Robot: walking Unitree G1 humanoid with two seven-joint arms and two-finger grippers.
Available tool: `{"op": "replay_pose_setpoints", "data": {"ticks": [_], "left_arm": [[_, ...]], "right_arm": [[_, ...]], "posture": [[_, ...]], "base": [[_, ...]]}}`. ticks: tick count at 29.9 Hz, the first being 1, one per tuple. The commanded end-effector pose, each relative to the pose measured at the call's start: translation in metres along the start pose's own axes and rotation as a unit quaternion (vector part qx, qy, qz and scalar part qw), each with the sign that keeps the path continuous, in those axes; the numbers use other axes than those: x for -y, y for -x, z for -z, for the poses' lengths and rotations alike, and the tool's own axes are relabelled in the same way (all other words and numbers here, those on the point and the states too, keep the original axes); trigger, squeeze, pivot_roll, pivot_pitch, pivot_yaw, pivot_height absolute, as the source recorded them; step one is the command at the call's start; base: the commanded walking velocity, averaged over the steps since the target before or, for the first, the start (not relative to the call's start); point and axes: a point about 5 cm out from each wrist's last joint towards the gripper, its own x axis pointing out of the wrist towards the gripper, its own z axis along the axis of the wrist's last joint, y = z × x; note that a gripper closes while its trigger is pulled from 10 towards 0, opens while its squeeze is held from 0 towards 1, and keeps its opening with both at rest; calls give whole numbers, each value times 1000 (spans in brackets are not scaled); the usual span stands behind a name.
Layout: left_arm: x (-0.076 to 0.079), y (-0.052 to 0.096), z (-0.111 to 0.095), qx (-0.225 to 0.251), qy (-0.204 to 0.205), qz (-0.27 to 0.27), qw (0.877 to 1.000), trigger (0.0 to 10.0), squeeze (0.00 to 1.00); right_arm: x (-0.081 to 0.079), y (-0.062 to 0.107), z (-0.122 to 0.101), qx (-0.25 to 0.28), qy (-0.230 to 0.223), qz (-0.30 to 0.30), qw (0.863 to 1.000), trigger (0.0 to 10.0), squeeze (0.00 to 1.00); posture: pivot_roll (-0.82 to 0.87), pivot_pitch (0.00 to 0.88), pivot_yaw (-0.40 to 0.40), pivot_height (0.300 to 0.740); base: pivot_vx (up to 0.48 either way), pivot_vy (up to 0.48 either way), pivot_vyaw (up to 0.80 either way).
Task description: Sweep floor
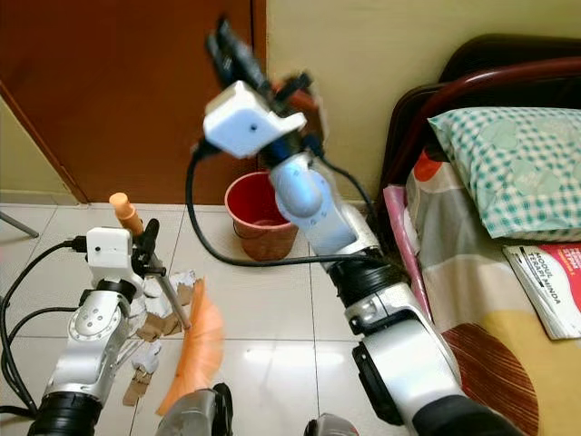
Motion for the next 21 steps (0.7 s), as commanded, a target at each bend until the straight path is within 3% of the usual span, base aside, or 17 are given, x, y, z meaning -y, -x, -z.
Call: {"op": "replay_pose_setpoints", "data": {"ticks": [1,3,8,10,15,17,21], "left_arm": [[0,-2,0,-4,1,0,1000,10000,0],[-1,-2,1,-5,1,0,1000,10000,0],[9,-3,1,-3,-2,18,1000,10000,0],[9,-4,-2,4,-12,20,1000,10000,0],[11,-7,-10,19,-12,15,1000,10000,0],[12,-6,-10,21,-12,18,1000,10000,0],[19,0,-9,27,-27,44,998,10000,0]], "right_arm": [[26,4,7,-25,43,53,997,10000,0],[30,10,13,-47,44,60,996,10000,0],[45,49,44,-136,52,59,988,10000,0],[47,57,51,-156,56,56,985,10000,0],[57,82,71,-244,48,70,966,10000,0],[56,86,73,-255,44,71,963,10000,0],[45,110,77,-300,18,72,951,10000,0]], "posture": [[42,56,-14,740],[36,54,-10,740],[15,63,-3,740],[10,65,-1,740],[5,90,-11,740],[3,92,-14,740],[0,100,-21,740]], "base": [[0,0,0],[0,0,0],[0,0,0],[0,0,0],[0,0,0],[0,0,0],[0,0,0]]}}
